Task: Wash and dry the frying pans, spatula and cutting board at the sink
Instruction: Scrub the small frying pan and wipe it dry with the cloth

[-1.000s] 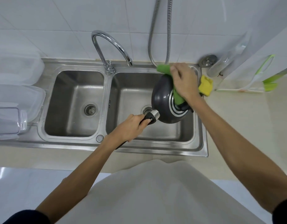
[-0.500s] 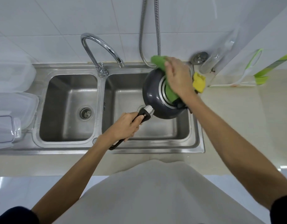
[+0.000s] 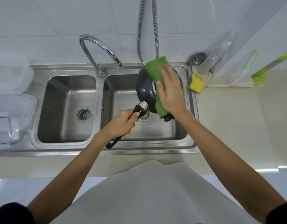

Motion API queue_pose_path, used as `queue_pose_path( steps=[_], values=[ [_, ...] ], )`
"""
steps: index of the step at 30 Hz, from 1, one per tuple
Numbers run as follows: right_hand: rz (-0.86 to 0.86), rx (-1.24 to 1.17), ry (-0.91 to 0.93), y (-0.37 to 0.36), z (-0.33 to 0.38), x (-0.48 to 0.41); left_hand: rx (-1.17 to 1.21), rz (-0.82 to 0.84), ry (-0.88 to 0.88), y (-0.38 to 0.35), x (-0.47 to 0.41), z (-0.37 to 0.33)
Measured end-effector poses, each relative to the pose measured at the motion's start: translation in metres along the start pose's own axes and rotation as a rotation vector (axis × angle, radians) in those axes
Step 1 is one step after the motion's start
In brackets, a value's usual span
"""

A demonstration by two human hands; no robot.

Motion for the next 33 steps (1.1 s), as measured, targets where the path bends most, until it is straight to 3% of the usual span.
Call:
queue_pose_path(
  steps=[2,4,9,11,17,23,27,31,33],
  values=[
    [0.006,-0.091,-0.223,0.009,-0.032,-0.017,0.022,-0.012,-0.009,0.002,0.003,-0.002],
    [0.022,-0.069,-0.239,0.006,-0.031,-0.012,0.03,-0.022,-0.015,0.004,0.0,-0.005],
    [-0.04,0.051,0.225,-0.009,0.038,0.039,0.055,-0.036,-0.039,0.006,-0.009,-0.009],
    [-0.064,0.044,0.315,-0.006,0.036,0.037,0.052,-0.041,-0.044,0.006,-0.006,-0.008],
    [-0.143,-0.118,-0.034,0.018,-0.008,0.032,-0.087,-0.171,-0.093,0.011,0.002,-0.004],
    [-0.302,-0.083,-0.094,0.065,-0.039,0.03,-0.286,-0.305,0.04,0.024,-0.006,0.033],
    [-0.347,-0.093,-0.105,0.087,-0.046,0.033,-0.352,-0.276,0.106,0.018,-0.008,0.047],
    [-0.286,-0.091,-0.048,0.076,-0.036,0.038,-0.144,-0.062,0.163,-0.006,-0.01,0.052],
    [-0.231,-0.079,-0.038,0.06,-0.033,0.043,-0.143,-0.045,0.162,-0.012,-0.009,0.048]
  ],
)
Point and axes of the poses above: each hand's wrist, its own x-axis away from the middle knuckle, its own y-axis out of the back of the hand, z = x × y, the point moved 7 cm from there along -x, towards the middle knuckle, and after that the axes turned 8 degrees about x, right-handed, at the moved point
